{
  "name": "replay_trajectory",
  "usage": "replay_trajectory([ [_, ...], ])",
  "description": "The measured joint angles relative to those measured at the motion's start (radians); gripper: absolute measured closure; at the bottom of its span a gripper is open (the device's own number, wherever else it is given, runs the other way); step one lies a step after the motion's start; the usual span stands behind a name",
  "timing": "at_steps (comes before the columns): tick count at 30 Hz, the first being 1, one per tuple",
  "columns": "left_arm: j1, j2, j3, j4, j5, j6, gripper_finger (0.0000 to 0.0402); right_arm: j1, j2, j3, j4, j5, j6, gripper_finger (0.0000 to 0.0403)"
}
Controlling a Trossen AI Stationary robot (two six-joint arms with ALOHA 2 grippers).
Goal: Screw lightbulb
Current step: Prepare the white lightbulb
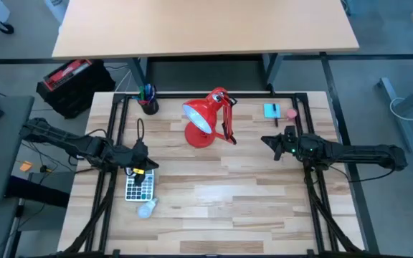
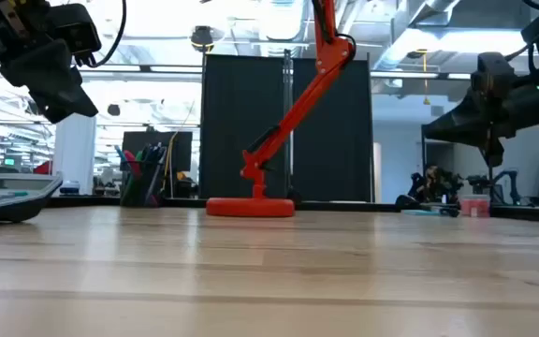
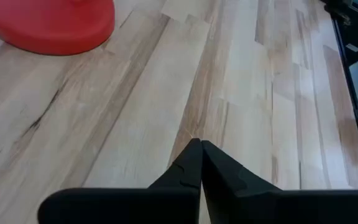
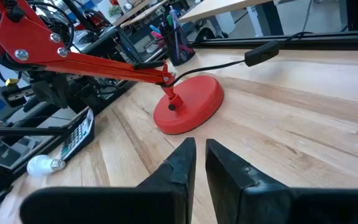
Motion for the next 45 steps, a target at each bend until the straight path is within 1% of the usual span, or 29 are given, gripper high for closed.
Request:
replay_trajectory([
  [5, 0.000, 0.000, 0.000, 0.000, 0.000, 0.000, 0.0401, 0.001, 0.000, 0.000, 0.000, -0.004, 0.021, 0.0353],
  [10, 0.000, 0.000, 0.000, 0.000, 0.000, 0.000, 0.0402, 0.029, 0.000, 0.000, 0.005, -0.108, -0.009, 0.0353],
  [14, 0.000, 0.000, 0.000, 0.000, 0.000, 0.000, 0.0402, 0.070, 0.000, 0.000, 0.092, -0.131, -0.063, 0.0353],
  [15, 0.000, 0.000, 0.000, 0.000, 0.000, 0.000, 0.0402, 0.084, 0.000, 0.001, 0.141, -0.148, -0.039, 0.0353],
  [16, 0.000, 0.000, 0.000, 0.000, 0.000, 0.000, 0.0402, 0.103, 0.000, 0.005, 0.181, -0.191, -0.019, 0.0353],
  [18, 0.000, 0.000, 0.000, 0.000, 0.000, 0.000, 0.0402, 0.150, 0.005, 0.029, 0.208, -0.282, -0.014, 0.0353],
  [19, 0.000, 0.000, 0.000, 0.001, 0.000, 0.000, 0.0402, 0.177, 0.010, 0.044, 0.229, -0.301, -0.018, 0.0353],
  [21, 0.000, 0.000, 0.000, 0.000, 0.000, 0.000, 0.0402, 0.235, 0.023, 0.068, 0.238, -0.301, -0.067, 0.0353],
  [22, 0.000, 0.000, 0.000, 0.000, 0.000, 0.000, 0.0402, 0.262, 0.033, 0.079, 0.239, -0.284, -0.102, 0.0353],
  [25, 0.000, 0.000, 0.000, 0.001, 0.000, 0.000, 0.0402, 0.336, 0.087, 0.084, 0.266, -0.194, -0.190, 0.0353],
  [28, 0.000, 0.000, 0.000, 0.001, 0.000, 0.003, 0.0402, 0.393, 0.176, 0.084, 0.308, -0.130, -0.219, 0.0353],
  [29, 0.000, 0.000, 0.000, 0.002, -0.007, 0.034, 0.0402, 0.408, 0.212, 0.084, 0.332, -0.116, -0.220, 0.0353],
  [30, 0.000, 0.000, 0.000, 0.002, -0.029, 0.118, 0.0402, 0.420, 0.246, 0.084, 0.357, -0.103, -0.221, 0.0353],
  [32, 0.000, 0.000, 0.000, 0.003, -0.108, 0.347, 0.0402, 0.437, 0.321, 0.084, 0.434, -0.097, -0.216, 0.0353],
  [34, 0.000, 0.000, 0.000, 0.002, -0.145, 0.526, 0.0402, 0.452, 0.395, 0.085, 0.535, -0.097, -0.213, 0.0353],
  [35, 0.000, 0.000, 0.000, 0.002, -0.148, 0.595, 0.0402, 0.459, 0.427, 0.086, 0.585, -0.097, -0.213, 0.0353],
  [36, 0.000, 0.000, 0.000, 0.002, -0.148, 0.628, 0.0402, 0.465, 0.458, 0.086, 0.634, -0.097, -0.222, 0.0353],
  [38, 0.000, 0.000, 0.000, 0.003, -0.151, 0.643, 0.0401, 0.470, 0.516, 0.087, 0.723, -0.097, -0.271, 0.0353],
  [41, 0.015, 0.005, 0.000, 0.037, -0.202, 0.682, 0.0402, 0.469, 0.597, 0.088, 0.830, -0.093, -0.384, 0.0353],
  [42, 0.021, 0.005, 0.000, 0.053, -0.219, 0.695, 0.0402, 0.469, 0.629, 0.088, 0.869, -0.082, -0.399, 0.0353],
  [45, 0.023, 0.004, 0.000, 0.052, -0.223, 0.735, 0.0401, 0.464, 0.725, 0.110, 0.942, -0.073, -0.402, 0.0353],
])
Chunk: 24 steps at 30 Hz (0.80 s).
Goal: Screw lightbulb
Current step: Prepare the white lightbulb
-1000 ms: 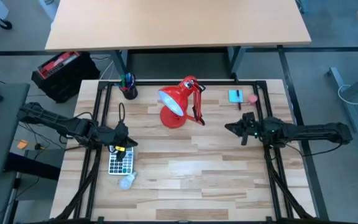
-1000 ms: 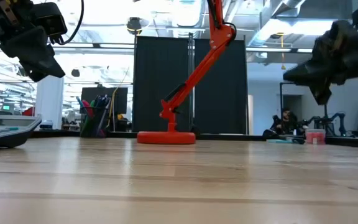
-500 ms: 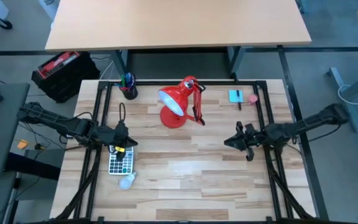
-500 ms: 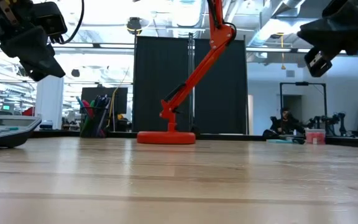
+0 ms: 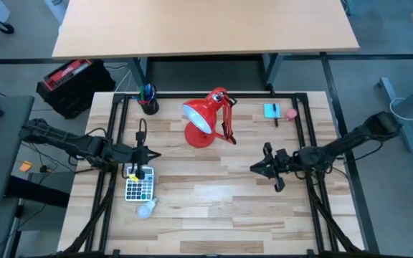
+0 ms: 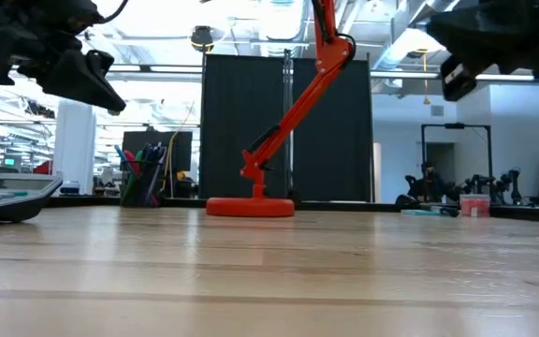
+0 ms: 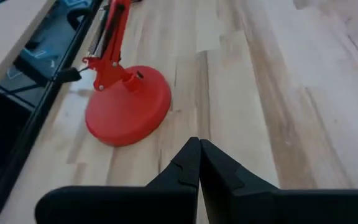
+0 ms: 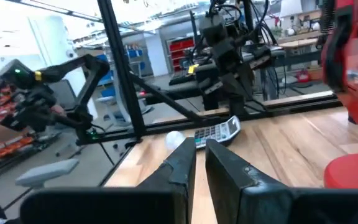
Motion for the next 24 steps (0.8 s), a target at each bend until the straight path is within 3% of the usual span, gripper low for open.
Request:
replay_trajectory([
  [6, 0.000, 0.001, 0.000, 0.005, 0.001, 0.105, 0.0402, 0.001, 0.217, 0.129, -0.004, 0.000, 0.006, 0.0353],
  [13, 0.002, 0.013, 0.000, 0.122, 0.058, -0.458, 0.0402, -0.046, 0.499, 0.338, -0.003, -0.001, -0.061, 0.0353],
  [21, 0.005, 0.022, 0.000, 0.165, 0.062, -0.662, 0.0402, -0.095, 0.653, 0.482, -0.009, -0.001, -0.002, 0.0353],
  [24, 0.004, 0.054, 0.000, 0.177, 0.214, -0.699, 0.0402, -0.087, 0.665, 0.494, -0.024, -0.001, 0.031, 0.0353],
])
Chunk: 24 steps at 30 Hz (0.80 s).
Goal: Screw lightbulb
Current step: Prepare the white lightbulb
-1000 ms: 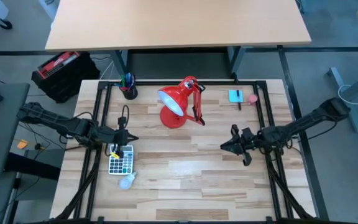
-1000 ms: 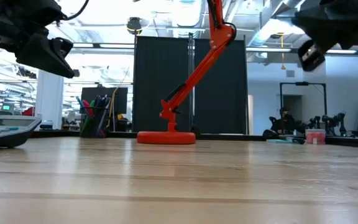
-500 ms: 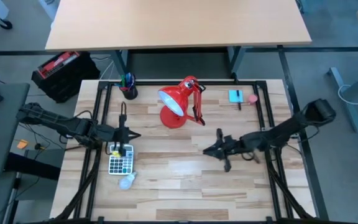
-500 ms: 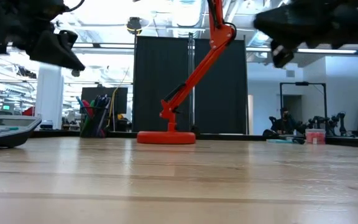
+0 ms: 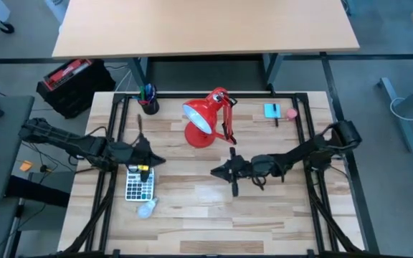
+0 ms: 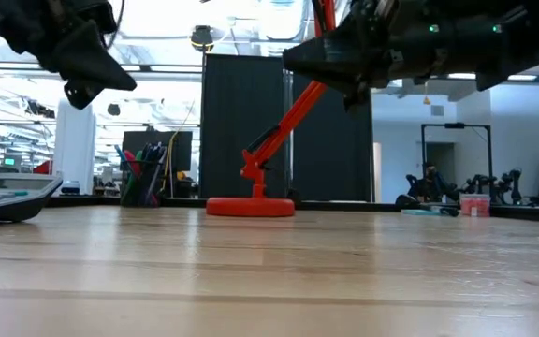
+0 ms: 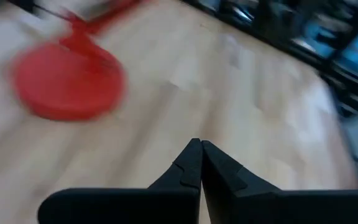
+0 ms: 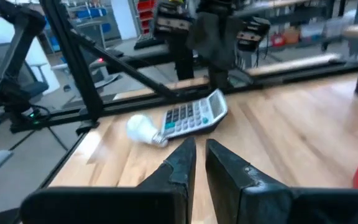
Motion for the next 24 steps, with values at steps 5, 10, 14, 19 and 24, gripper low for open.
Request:
replay_trajectory([
  [5, -0.084, 0.081, 0.000, -0.008, 0.141, -0.157, 0.0402, 0.033, -0.014, 0.002, -0.098, 0.003, 0.036, 0.0353],
  [10, -0.253, 0.153, 0.085, -0.204, 0.161, -0.336, 0.0402, 0.074, -0.067, 0.003, -0.219, 0.076, 0.055, 0.0353],
  [14, -0.382, 0.212, 0.188, -0.365, 0.175, -0.475, 0.0402, 0.099, -0.127, 0.002, -0.341, 0.171, 0.051, 0.0353],
  [19, -0.484, 0.296, 0.320, -0.586, 0.216, -0.701, 0.0402, 0.108, -0.201, 0.002, -0.453, 0.249, 0.055, 0.0353],
  [24, -0.556, 0.427, 0.307, -0.717, 0.315, -0.867, 0.0402, 0.108, -0.239, 0.002, -0.492, 0.265, 0.047, 0.0353],
])
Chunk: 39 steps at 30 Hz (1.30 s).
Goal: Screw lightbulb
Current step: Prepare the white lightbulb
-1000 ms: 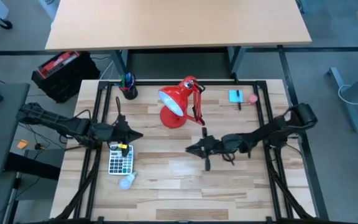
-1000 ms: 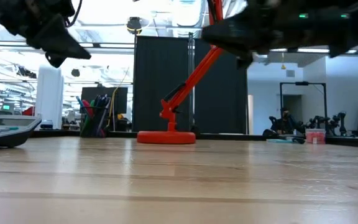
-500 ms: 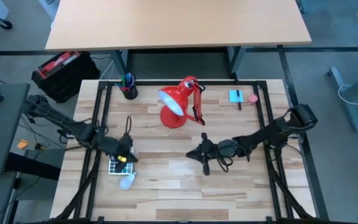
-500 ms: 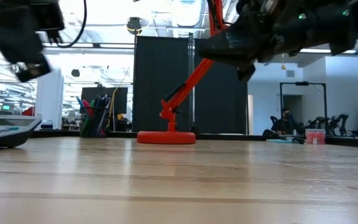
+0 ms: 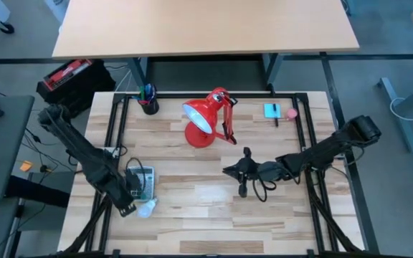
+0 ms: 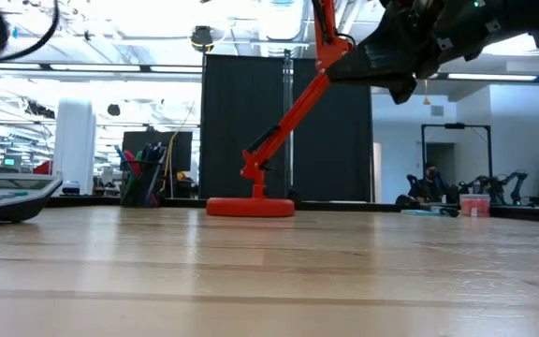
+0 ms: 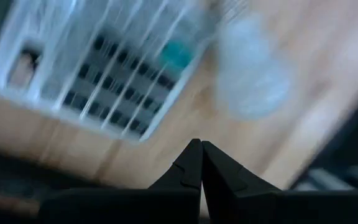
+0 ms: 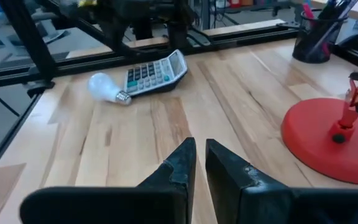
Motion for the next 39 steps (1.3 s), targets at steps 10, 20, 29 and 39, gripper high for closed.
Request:
replay_trajectory([
  [10, 0.030, 0.253, -0.003, 0.320, 0.011, 0.153, 0.0401, 0.002, -0.011, 0.000, -0.037, 0.000, 0.008, 0.0353],
  [20, 0.202, 0.459, 0.019, 0.438, -0.003, 0.372, 0.0402, 0.041, -0.011, 0.000, -0.034, 0.000, 0.016, 0.0353],
  [29, 0.362, 0.517, 0.148, 0.426, -0.181, 0.591, 0.0402, 0.074, -0.011, 0.000, -0.049, 0.039, 0.020, 0.0353],
  [39, 0.477, 0.494, 0.250, 0.262, -0.261, 0.723, 0.0402, 0.072, -0.031, 0.000, -0.194, 0.051, 0.103, 0.0354],
])
